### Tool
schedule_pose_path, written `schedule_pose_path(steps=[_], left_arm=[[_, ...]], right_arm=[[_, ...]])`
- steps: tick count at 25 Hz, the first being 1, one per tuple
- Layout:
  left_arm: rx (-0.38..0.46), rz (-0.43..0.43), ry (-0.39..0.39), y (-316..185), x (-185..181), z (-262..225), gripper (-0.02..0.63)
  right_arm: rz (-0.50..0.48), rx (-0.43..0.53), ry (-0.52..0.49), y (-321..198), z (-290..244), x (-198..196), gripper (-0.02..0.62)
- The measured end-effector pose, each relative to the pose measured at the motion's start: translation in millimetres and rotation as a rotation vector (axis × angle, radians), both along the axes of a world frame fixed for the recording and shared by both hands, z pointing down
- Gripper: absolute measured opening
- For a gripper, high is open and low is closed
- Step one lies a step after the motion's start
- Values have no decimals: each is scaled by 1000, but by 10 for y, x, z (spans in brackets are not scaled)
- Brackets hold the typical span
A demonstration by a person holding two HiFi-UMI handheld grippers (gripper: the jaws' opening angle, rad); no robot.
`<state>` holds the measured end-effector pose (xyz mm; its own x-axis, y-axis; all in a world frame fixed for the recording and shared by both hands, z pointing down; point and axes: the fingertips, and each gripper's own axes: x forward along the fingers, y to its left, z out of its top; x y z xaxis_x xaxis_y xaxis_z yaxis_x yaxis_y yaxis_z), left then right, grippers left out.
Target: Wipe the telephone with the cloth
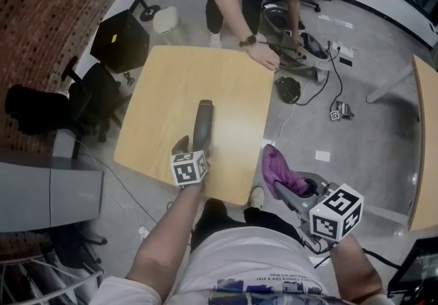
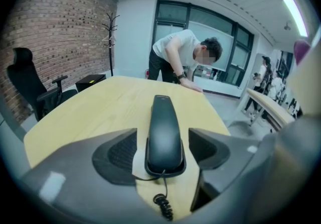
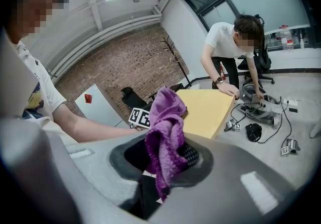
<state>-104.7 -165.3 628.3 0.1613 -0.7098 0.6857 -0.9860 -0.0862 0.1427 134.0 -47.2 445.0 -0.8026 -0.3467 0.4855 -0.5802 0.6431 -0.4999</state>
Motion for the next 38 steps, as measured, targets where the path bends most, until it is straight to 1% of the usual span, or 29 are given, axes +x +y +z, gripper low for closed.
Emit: schedule_pose_path(steps=[5, 10, 11, 13, 15, 16, 17, 19, 20, 21, 24, 26, 31, 35, 38], left_arm=[[23, 10, 1, 187, -50, -184, 344], [66, 32, 10, 526, -118, -534, 344], [79, 43, 18, 603, -107, -626, 340], [109, 72, 51, 751, -34, -825, 311], [136, 106, 95, 919, 63, -1018, 244], [149, 122, 114, 1009, 95, -1109, 222], [165, 138, 127, 1097, 109, -1198, 179], [201, 166, 148, 1262, 102, -1373, 58], [221, 179, 160, 1342, 97, -1451, 23], [239, 191, 175, 1422, 95, -1521, 5], [269, 235, 216, 1681, 75, -1677, 5], [281, 283, 239, 1890, 52, -1766, 3], [288, 392, 320, 2459, -85, -1966, 3], [289, 460, 390, 2835, -159, -2069, 4], [272, 491, 390, 3137, -265, -2055, 5]], right_arm=[[-16, 13, 5, 34, 80, -53, 84], [-51, 21, 12, 91, 187, -243, 84], [-60, 30, 20, 96, 201, -280, 84], [-76, 54, 36, 91, 200, -323, 84], [-81, 73, 37, 101, 176, -343, 84], [-80, 83, 39, 115, 164, -358, 84], [-79, 95, 45, 133, 151, -383, 84], [-74, 123, 67, 180, 121, -448, 84], [-70, 137, 80, 210, 109, -480, 84], [-67, 149, 92, 244, 100, -510, 84], [-50, 175, 113, 378, 59, -631, 84], [-38, 192, 120, 505, 3, -737, 84], [-16, 224, 138, 907, -105, -1074, 84], [12, 232, 164, 1307, -161, -1231, 84], [14, 207, 161, 1688, -118, -1368, 84]])
